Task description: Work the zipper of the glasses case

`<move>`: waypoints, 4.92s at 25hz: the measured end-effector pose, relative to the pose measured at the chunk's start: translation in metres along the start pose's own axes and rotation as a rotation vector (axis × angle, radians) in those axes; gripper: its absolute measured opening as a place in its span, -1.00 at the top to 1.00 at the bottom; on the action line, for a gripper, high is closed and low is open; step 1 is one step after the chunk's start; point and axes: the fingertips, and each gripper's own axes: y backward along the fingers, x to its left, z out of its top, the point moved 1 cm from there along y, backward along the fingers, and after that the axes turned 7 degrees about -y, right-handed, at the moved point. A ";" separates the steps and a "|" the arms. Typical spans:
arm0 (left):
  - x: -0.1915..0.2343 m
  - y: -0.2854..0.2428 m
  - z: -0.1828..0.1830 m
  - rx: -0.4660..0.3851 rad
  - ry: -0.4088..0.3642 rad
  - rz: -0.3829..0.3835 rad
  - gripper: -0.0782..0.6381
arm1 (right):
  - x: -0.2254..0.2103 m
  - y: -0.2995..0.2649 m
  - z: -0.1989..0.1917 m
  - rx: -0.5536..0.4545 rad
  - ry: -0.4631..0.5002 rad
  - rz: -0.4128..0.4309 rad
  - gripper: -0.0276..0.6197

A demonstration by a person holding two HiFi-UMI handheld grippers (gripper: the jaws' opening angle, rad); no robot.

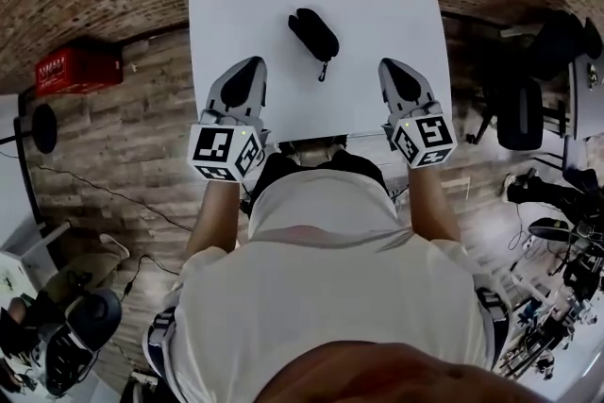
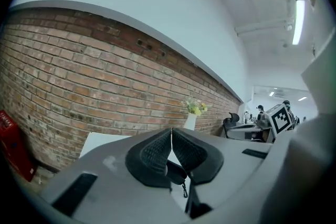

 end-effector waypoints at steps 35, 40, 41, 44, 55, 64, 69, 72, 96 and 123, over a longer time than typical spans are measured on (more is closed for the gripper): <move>0.000 0.027 -0.043 0.135 0.093 0.206 0.73 | 0.000 -0.189 -0.196 0.598 0.359 0.058 -0.65; 0.006 0.031 -0.042 0.141 0.100 0.223 0.73 | -0.008 -0.198 -0.206 0.620 0.354 0.038 -0.64; 0.006 0.031 -0.042 0.141 0.101 0.224 0.73 | -0.009 -0.199 -0.204 0.614 0.360 0.033 -0.58; 0.006 0.028 -0.040 0.139 0.101 0.219 0.73 | -0.010 -0.196 -0.195 0.579 0.373 0.018 -0.21; -0.012 -0.001 -0.017 0.108 0.065 0.128 0.73 | -0.019 -0.154 -0.109 0.382 0.136 0.083 -0.09; -0.014 -0.040 0.008 0.085 0.196 -0.048 0.73 | 0.001 -0.102 0.002 0.096 -0.260 0.413 -0.09; -0.068 -0.049 0.034 0.025 0.235 -0.234 0.73 | 0.013 -0.028 0.051 -0.042 -0.407 0.730 -0.09; -0.093 -0.049 0.050 -0.004 0.250 -0.383 0.38 | 0.019 -0.003 0.067 -0.065 -0.460 0.856 -0.09; -0.168 -0.057 0.076 -0.082 0.398 -0.773 0.01 | 0.075 0.043 0.055 0.151 -0.351 1.284 -0.12; -0.097 -0.067 0.108 -0.275 0.485 -0.249 0.01 | 0.068 0.020 0.039 -0.032 0.106 0.589 0.51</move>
